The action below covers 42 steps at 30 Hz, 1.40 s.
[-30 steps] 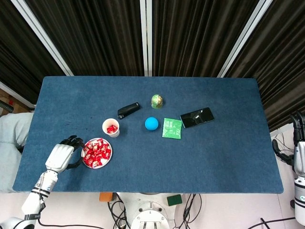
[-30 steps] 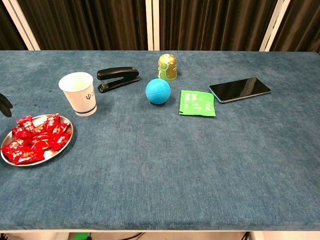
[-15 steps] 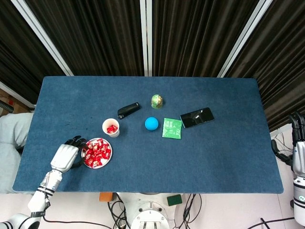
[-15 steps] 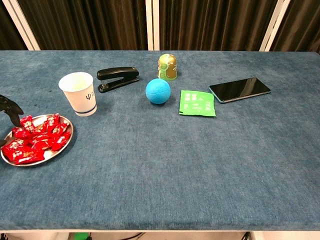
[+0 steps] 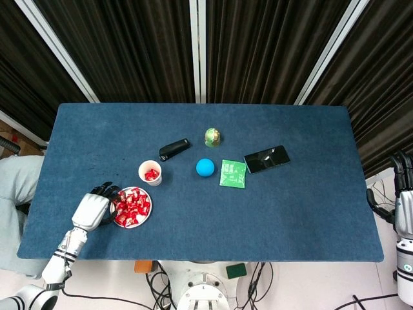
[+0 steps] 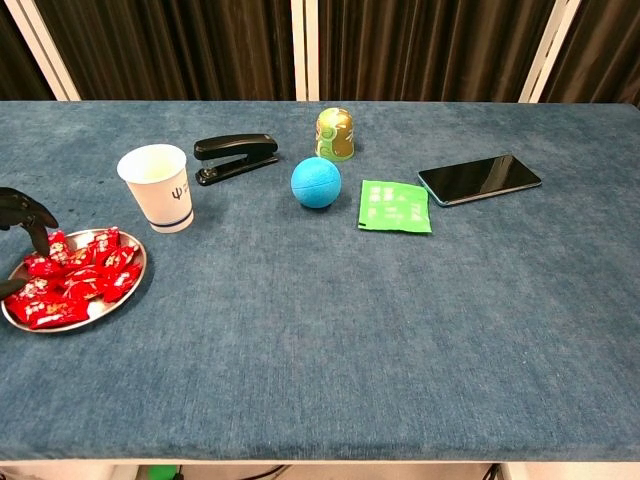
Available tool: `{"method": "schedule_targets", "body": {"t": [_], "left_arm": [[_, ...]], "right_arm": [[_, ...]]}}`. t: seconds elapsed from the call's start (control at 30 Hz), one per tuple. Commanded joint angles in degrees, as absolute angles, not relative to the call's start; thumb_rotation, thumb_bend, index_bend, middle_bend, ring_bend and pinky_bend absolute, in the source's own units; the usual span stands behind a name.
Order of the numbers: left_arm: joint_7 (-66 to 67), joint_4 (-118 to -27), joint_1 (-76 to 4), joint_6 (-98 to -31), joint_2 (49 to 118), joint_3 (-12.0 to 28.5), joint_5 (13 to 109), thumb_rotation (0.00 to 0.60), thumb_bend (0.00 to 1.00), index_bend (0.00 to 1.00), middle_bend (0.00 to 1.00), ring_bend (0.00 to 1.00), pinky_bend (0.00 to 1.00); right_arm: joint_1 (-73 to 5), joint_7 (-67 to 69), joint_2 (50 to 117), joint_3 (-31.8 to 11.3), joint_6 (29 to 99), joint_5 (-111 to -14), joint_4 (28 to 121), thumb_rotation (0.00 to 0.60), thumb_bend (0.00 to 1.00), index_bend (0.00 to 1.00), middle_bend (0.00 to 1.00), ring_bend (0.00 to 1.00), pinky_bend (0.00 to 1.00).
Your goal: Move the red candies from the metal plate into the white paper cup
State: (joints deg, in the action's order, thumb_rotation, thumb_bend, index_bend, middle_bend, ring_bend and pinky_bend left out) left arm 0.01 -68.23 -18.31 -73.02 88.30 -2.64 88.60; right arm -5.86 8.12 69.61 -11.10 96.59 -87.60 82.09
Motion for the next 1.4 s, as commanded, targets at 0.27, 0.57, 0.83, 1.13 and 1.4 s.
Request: {"method": "schedule_targets", "body": {"t": [0.27, 0.57, 0.83, 1.13, 1.4], "left_arm": [[0.1, -66.9, -18.7, -71.9, 89.2, -2.3, 88.4, 0.6, 0.32, 0.45, 0.24, 0.12, 0.28], [0.3, -66.6, -18.8, -71.8, 89.5, -2.0, 88.3, 0.6, 0.33, 0.52, 0.25, 0.12, 0.28], [-0.5, -67.0, -19.0, -72.3, 89.7, -1.8, 88.9, 0.6, 0.35, 0.57, 0.27, 0.12, 0.29], [0.2, -69.7, -18.5, -74.9, 88.4, -1.5, 89.9, 0.6, 0.35, 0.58, 0.28, 0.12, 0.3], [2.8, -79.2, -17.7, -79.4, 82.6, -0.7, 91.8, 0.6, 0.35, 0.59, 0.28, 0.12, 0.3]], "right_arm": [[-5.8, 8.1, 69.7, -11.1, 96.5, -87.4, 82.0, 0.6, 0.34, 0.0, 0.0, 0.0, 0.0], [-5.9, 8.5, 69.9, -11.1, 96.0, -87.1, 81.3, 0.6, 0.34, 0.0, 0.0, 0.0, 0.0], [-6.0, 8.6, 70.2, -11.1, 95.8, -86.9, 80.9, 0.6, 0.34, 0.0, 0.0, 0.0, 0.0], [-6.0, 8.9, 70.2, -11.1, 95.7, -86.8, 80.6, 0.6, 0.34, 0.0, 0.0, 0.0, 0.0], [-6.1, 9.3, 70.4, -11.1, 95.6, -86.8, 80.2, 0.6, 0.34, 0.0, 0.0, 0.0, 0.0]]}}
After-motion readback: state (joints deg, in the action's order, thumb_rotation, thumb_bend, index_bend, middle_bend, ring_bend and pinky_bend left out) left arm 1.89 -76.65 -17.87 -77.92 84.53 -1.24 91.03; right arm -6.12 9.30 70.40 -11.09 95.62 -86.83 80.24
